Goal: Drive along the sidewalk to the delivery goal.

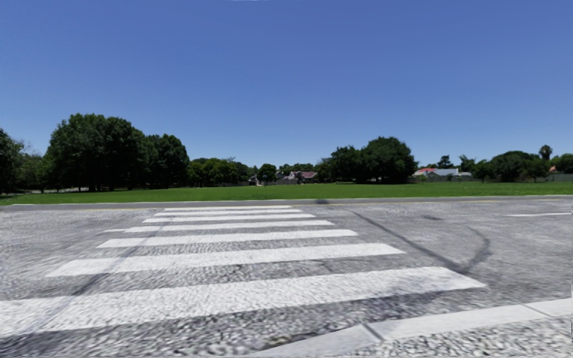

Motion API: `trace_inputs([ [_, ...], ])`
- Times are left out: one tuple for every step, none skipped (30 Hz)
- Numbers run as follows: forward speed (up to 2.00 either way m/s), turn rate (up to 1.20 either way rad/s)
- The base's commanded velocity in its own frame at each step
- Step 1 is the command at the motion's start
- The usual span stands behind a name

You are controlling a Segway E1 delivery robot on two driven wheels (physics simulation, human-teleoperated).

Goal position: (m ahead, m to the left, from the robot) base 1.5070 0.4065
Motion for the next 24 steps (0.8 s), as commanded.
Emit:
trace_inputs([
  [1.35, 0.62],
  [1.35, 0.62],
  [1.35, 0.62],
  [1.35, 0.62],
  [1.35, 0.62],
  [1.35, 0.62],
  [1.35, 0.62],
  [1.35, 0.62],
  [1.35, 0.63],
  [1.35, 0.63],
  [1.34, 0.64],
  [1.34, 0.64],
  [1.34, 0.64],
  [1.34, 0.64],
  [1.33, 0.64],
  [1.33, 0.65],
  [1.33, 0.65],
  [1.33, 0.65],
  [1.33, 0.52],
  [1.32, 0.0],
  [1.32, 0.0],
  [1.32, 0.0],
  [1.31, 0.0],
  [1.31, 0.0],
])
